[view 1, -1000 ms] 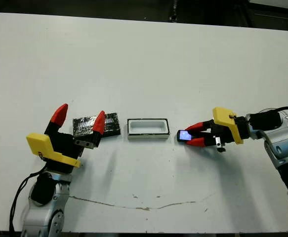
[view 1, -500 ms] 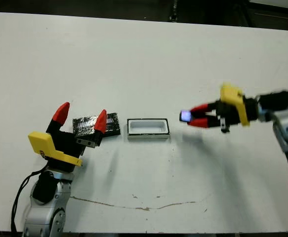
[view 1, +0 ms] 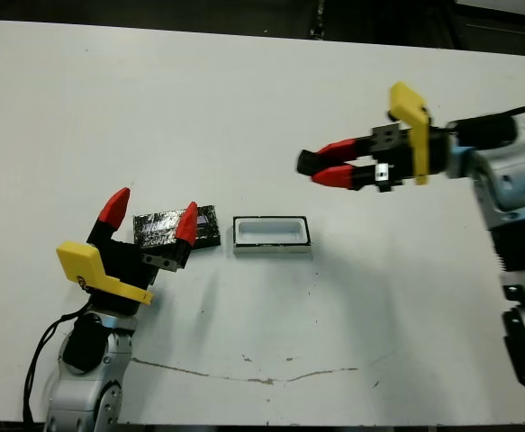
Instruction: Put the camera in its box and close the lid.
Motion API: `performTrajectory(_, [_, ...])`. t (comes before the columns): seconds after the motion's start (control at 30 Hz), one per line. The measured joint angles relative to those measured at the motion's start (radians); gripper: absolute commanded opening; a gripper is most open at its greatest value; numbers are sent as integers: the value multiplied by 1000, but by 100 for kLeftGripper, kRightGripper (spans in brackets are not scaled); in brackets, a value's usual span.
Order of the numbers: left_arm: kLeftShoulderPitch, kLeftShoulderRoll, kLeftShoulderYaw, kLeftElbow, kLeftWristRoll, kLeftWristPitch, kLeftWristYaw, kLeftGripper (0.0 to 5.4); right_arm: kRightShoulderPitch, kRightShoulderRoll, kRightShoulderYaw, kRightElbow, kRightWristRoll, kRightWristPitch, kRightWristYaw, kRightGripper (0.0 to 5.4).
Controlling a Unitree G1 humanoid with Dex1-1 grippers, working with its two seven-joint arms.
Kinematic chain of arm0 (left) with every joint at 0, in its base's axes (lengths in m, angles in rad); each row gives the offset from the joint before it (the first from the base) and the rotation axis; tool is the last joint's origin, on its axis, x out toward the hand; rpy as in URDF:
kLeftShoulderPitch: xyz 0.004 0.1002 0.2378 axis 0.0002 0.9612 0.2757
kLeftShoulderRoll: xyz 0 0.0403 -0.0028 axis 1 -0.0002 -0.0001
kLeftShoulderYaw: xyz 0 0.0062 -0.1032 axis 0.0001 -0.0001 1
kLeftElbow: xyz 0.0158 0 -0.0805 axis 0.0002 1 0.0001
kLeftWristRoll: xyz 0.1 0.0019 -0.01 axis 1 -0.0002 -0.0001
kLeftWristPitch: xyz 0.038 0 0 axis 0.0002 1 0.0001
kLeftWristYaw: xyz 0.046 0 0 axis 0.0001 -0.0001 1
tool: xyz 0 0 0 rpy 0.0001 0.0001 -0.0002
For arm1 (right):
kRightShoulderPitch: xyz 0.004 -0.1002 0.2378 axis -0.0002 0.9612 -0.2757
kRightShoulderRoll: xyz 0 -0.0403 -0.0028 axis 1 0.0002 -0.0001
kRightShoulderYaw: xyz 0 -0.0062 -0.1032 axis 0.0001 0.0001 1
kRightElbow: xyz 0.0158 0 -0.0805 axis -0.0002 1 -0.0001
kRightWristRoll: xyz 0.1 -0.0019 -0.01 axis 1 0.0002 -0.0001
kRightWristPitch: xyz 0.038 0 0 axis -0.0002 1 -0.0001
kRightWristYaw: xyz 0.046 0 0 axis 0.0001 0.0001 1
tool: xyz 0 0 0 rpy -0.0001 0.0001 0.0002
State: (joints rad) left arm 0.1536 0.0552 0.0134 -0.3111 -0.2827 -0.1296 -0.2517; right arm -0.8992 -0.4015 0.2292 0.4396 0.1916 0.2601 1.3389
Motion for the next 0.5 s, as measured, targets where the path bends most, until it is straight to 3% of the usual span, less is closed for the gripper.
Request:
performTrajectory(0.27, [3,-2,2,-5,6,-3,5,540,-1,103,63,67,-37,-29,-11,166])
performTrajectory(0.5, [3,-3,3,-5,4,-4,4,540,0,129,83,85,-46,6,-10,166])
